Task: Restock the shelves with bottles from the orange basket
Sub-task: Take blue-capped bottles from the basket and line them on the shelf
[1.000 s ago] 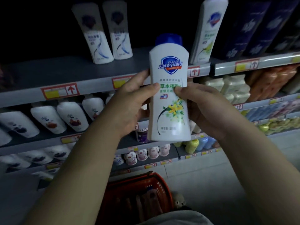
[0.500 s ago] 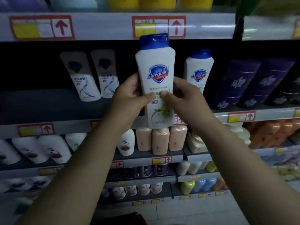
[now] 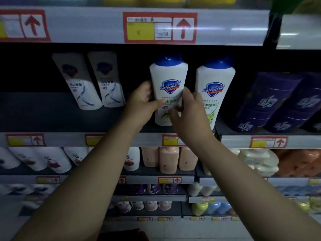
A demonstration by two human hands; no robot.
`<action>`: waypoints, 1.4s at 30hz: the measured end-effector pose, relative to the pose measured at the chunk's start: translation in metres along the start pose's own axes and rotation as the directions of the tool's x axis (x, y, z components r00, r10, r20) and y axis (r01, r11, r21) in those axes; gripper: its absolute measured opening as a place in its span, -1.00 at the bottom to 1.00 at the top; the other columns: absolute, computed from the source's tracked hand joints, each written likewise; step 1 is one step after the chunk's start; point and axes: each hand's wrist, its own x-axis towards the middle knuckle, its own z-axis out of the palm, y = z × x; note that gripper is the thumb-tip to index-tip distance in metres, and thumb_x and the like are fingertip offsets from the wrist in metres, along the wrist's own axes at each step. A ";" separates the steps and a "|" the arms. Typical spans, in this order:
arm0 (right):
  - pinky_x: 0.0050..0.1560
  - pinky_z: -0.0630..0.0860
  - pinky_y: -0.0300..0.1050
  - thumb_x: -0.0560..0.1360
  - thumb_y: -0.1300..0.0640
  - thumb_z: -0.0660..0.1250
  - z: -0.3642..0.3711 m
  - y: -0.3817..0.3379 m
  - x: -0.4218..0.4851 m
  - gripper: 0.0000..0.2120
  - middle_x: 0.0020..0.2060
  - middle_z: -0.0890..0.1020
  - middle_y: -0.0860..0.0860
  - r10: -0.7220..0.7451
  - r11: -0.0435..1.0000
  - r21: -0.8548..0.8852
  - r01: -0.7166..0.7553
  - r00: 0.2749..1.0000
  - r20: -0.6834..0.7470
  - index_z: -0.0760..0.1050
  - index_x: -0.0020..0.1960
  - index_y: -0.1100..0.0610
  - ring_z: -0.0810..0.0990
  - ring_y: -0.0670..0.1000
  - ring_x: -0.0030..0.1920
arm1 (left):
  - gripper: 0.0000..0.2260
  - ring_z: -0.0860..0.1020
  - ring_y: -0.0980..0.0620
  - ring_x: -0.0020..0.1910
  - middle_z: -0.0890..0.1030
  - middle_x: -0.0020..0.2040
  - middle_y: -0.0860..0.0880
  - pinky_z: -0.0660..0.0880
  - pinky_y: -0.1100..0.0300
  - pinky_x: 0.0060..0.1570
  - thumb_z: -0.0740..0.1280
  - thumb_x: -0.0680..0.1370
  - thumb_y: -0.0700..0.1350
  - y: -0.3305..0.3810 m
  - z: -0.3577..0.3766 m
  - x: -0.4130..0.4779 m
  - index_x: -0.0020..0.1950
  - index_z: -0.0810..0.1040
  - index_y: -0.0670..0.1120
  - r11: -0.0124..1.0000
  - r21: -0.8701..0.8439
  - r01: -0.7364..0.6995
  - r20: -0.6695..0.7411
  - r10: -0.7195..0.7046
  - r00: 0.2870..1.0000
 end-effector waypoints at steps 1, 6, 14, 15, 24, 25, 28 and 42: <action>-0.01 0.52 -0.09 0.49 0.22 0.32 0.002 0.001 -0.001 -0.56 0.13 0.40 0.12 0.015 1.000 0.006 -0.015 1.000 0.015 0.31 0.34 0.20 0.54 0.10 0.00 | -0.51 0.53 0.07 0.19 0.54 0.20 -0.03 0.48 0.16 0.21 0.31 0.47 -0.46 -0.003 0.001 0.003 0.35 0.38 -0.13 1.000 0.012 0.002 0.004 -0.002 1.000; 0.02 0.52 0.01 0.49 0.22 0.30 0.010 0.005 -0.010 -0.44 0.23 0.38 0.15 0.054 0.997 0.042 -0.057 0.996 0.068 0.19 0.42 0.24 0.51 0.11 0.07 | -0.50 0.50 0.06 0.26 0.53 0.26 -0.04 0.43 0.13 0.28 0.30 0.51 -0.41 -0.011 0.006 0.010 0.41 0.35 -0.11 0.998 0.061 0.003 0.030 -0.005 1.000; 0.08 0.57 0.08 0.44 0.17 0.28 0.008 0.007 -0.018 -0.52 0.14 0.52 0.12 0.078 0.973 0.210 -0.095 0.993 0.091 0.25 0.33 0.14 0.55 0.09 0.12 | -0.53 0.50 0.08 0.29 0.51 0.34 -0.02 0.42 0.07 0.31 0.20 0.59 -0.31 -0.013 0.006 -0.004 0.49 0.29 -0.07 0.998 0.051 0.022 0.085 -0.026 0.996; 0.10 0.56 0.04 0.46 0.18 0.29 0.006 0.005 -0.020 -0.54 0.15 0.53 0.09 0.077 0.969 0.229 -0.096 0.993 0.087 0.27 0.33 0.12 0.55 0.06 0.12 | -0.53 0.50 0.09 0.29 0.50 0.34 0.02 0.42 0.07 0.31 0.19 0.60 -0.29 -0.012 0.006 -0.009 0.50 0.26 -0.05 0.999 0.037 0.026 0.100 -0.029 0.995; 0.38 0.34 -0.08 0.56 0.05 0.28 -0.003 -0.034 -0.059 -0.41 0.43 0.35 -0.01 0.146 0.865 0.475 -0.159 0.987 0.064 0.14 0.52 0.06 0.35 -0.07 0.39 | -0.58 0.22 0.17 0.48 0.25 0.52 0.11 0.20 0.23 0.35 0.09 0.66 -0.16 0.019 -0.015 -0.070 0.53 0.18 0.05 0.974 -0.196 0.114 0.119 -0.092 0.989; 0.38 0.35 -0.08 0.56 0.05 0.28 -0.002 -0.040 -0.066 -0.42 0.42 0.36 -0.01 0.152 0.858 0.488 -0.163 0.986 0.063 0.15 0.52 0.05 0.35 -0.08 0.39 | -0.58 0.21 0.17 0.48 0.25 0.52 0.11 0.18 0.21 0.38 0.09 0.66 -0.15 0.021 -0.020 -0.078 0.53 0.18 0.05 0.971 -0.209 0.113 0.131 -0.087 0.988; 0.37 0.33 -0.15 0.56 0.05 0.27 0.005 -0.057 -0.086 -0.44 0.41 0.37 -0.04 0.158 0.844 0.511 -0.164 0.986 0.055 0.17 0.51 0.03 0.35 -0.11 0.40 | -0.59 0.21 0.15 0.49 0.25 0.52 0.11 0.16 0.15 0.43 0.08 0.67 -0.13 0.025 -0.035 -0.103 0.53 0.18 0.04 0.966 -0.224 0.129 0.154 -0.096 0.983; 0.14 0.39 -0.44 0.58 0.11 0.25 0.073 -0.122 -0.203 -0.53 0.28 0.44 -0.10 0.270 0.782 0.563 -0.267 0.959 0.081 0.25 0.46 0.06 0.40 -0.20 0.31 | -0.60 0.28 0.18 0.44 0.34 0.46 0.15 0.27 0.22 0.25 0.10 0.65 -0.06 0.005 -0.131 -0.217 0.50 0.22 0.06 0.930 -0.274 0.246 0.219 -0.189 0.957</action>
